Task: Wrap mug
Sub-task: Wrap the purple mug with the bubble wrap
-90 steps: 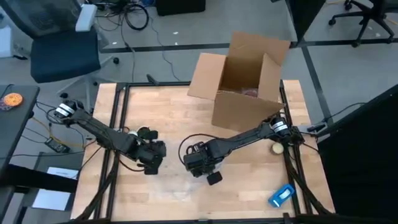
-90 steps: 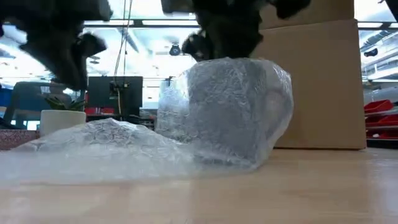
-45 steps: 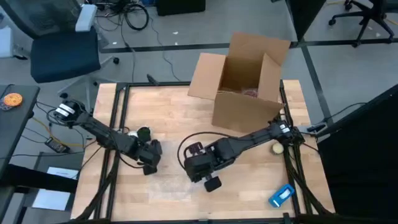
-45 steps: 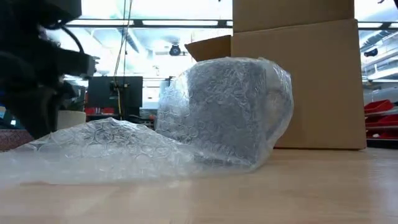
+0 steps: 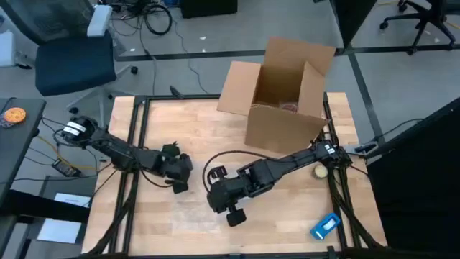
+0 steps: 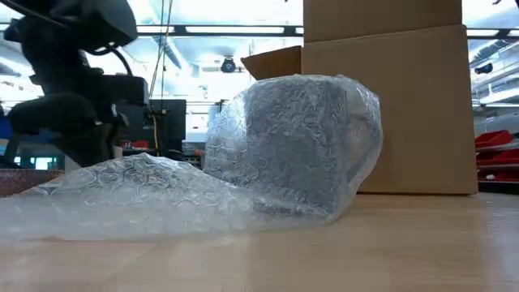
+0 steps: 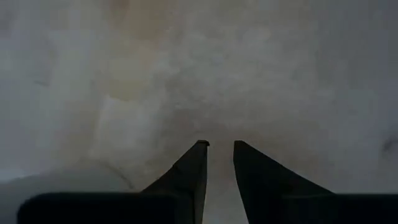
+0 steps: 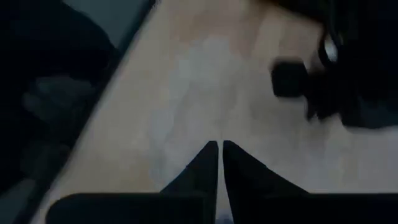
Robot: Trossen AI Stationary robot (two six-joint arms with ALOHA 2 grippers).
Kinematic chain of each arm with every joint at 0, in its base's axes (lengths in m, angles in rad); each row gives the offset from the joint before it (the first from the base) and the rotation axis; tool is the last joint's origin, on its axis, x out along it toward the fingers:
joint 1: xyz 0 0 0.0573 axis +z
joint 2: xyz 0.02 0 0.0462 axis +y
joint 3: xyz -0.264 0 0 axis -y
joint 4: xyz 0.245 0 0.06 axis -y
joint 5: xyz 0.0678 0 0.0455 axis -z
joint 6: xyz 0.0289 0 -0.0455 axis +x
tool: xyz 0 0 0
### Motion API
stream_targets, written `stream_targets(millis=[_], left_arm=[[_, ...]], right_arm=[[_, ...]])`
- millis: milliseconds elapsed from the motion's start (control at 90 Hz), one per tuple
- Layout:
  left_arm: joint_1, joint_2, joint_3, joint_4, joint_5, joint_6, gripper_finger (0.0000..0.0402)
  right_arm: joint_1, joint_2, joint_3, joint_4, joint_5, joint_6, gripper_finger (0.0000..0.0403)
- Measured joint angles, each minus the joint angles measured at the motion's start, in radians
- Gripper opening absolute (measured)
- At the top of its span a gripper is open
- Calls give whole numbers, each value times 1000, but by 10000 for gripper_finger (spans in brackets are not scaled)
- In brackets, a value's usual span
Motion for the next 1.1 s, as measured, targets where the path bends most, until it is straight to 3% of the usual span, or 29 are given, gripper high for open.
stream_targets(millis=[211,356,511,756,933,1100], left_arm=[[5,0,0,8,63,41,109],[33,0,0,-133,-55,61,148],[71,0,0,-257,-66,55,171],[30,1,80,-170,67,112,173],[-18,1,95,-114,12,164,173],[-22,0,17,-48,7,132,178]], right_arm=[[30,0,0,128,-71,0,0],[42,0,-2,127,-70,6,0],[55,1,-11,123,-68,70,0],[67,1,-11,126,-57,31,0],[67,1,-11,126,-55,51,0],[88,1,-11,126,-55,78,0]])
